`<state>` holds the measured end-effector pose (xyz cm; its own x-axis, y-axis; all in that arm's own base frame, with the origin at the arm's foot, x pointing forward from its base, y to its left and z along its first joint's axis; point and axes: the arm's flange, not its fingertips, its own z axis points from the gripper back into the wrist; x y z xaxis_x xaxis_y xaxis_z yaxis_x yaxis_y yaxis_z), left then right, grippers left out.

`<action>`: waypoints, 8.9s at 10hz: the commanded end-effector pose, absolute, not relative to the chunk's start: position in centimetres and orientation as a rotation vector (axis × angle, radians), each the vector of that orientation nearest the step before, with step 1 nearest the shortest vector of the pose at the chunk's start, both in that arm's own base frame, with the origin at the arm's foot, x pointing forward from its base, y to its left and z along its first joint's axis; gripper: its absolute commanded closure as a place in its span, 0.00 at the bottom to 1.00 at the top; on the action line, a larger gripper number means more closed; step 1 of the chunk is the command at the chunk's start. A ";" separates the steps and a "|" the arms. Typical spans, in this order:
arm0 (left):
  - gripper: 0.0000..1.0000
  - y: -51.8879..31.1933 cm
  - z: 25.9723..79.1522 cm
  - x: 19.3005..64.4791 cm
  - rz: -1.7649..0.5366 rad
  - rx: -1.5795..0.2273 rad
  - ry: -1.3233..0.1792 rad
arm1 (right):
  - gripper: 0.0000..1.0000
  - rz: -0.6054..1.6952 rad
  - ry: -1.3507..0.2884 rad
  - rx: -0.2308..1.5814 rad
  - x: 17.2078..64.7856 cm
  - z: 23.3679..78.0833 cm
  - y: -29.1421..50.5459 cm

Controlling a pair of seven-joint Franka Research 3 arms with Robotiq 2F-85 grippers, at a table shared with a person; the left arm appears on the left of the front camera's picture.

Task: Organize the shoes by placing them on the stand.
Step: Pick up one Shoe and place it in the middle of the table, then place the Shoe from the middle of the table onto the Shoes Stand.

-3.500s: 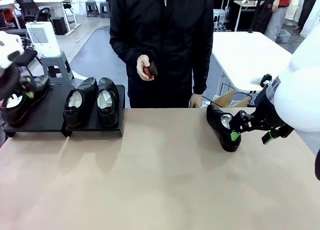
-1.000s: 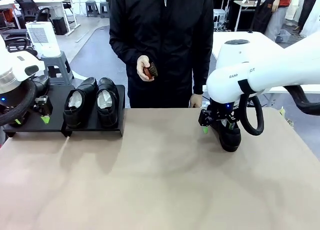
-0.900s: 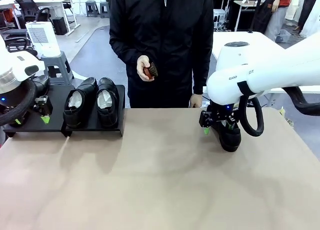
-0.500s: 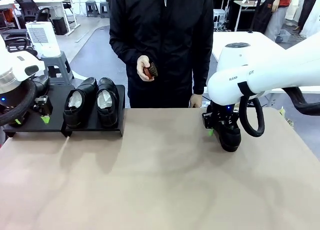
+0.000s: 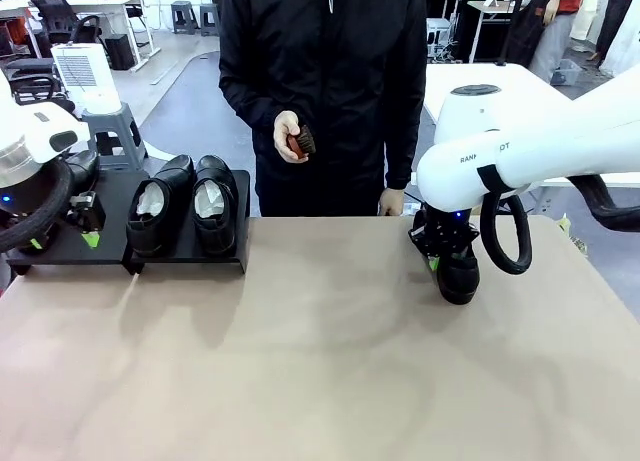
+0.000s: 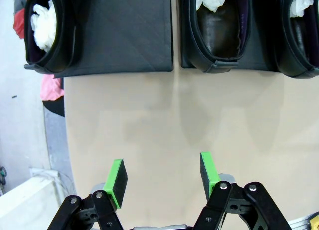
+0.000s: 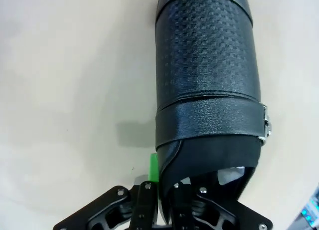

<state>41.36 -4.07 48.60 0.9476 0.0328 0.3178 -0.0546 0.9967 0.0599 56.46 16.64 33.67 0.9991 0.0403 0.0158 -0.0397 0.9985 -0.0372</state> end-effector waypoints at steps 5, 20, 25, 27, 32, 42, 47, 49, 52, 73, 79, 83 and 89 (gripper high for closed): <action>0.23 -3.9 48.7 41.3 0.047 0.061 -0.318 | 1.00 0.054 -0.058 0.052 47.4 40.5 22.3; 0.23 -3.9 48.7 41.3 0.047 0.061 -0.318 | 0.12 0.236 0.087 0.294 35.3 36.5 31.0; 0.23 -3.9 48.7 41.3 0.047 0.061 -0.318 | 0.00 0.346 0.116 0.341 34.9 40.3 28.2; 0.23 -3.9 48.7 41.3 0.047 0.061 -0.318 | 0.00 0.254 0.086 0.297 35.5 38.9 30.0; 0.23 -3.9 48.7 41.3 0.047 0.061 -0.318 | 0.00 0.254 0.086 0.297 35.5 38.9 30.0; 0.23 -16.7 49.2 36.0 0.319 -0.108 -0.311 | 0.00 0.107 -0.099 0.221 38.7 46.5 6.3; 0.23 -21.1 49.3 34.3 0.261 -0.130 -0.275 | 0.00 0.048 -0.107 0.210 38.3 46.9 4.0; 0.23 -25.2 48.8 33.8 0.277 -0.204 -0.282 | 0.00 0.048 -0.107 0.210 38.3 46.9 4.0; 0.23 -32.2 46.3 32.7 0.273 -0.301 -0.255 | 0.00 0.048 -0.107 0.210 38.3 46.9 4.0; 0.23 -42.5 36.7 32.1 0.027 -0.208 -0.046 | 0.00 0.048 -0.107 0.210 38.3 46.9 4.0; 0.53 -43.4 35.5 32.8 -0.018 -0.137 -0.002 | 0.00 0.048 -0.107 0.210 38.3 46.9 4.0; 1.00 -43.7 35.3 32.9 -0.015 -0.132 0.005 | 0.00 0.048 -0.107 0.210 38.3 46.9 4.0; 1.00 -42.3 37.7 32.8 -0.163 -0.136 0.033 | 0.00 0.048 -0.107 0.210 38.3 46.9 4.0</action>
<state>32.72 -43.43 35.77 0.9950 -0.0981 -0.0192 0.0943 0.9851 -0.1441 38.33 4.05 46.88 0.9932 0.0340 0.1113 -0.0557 0.9786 0.1982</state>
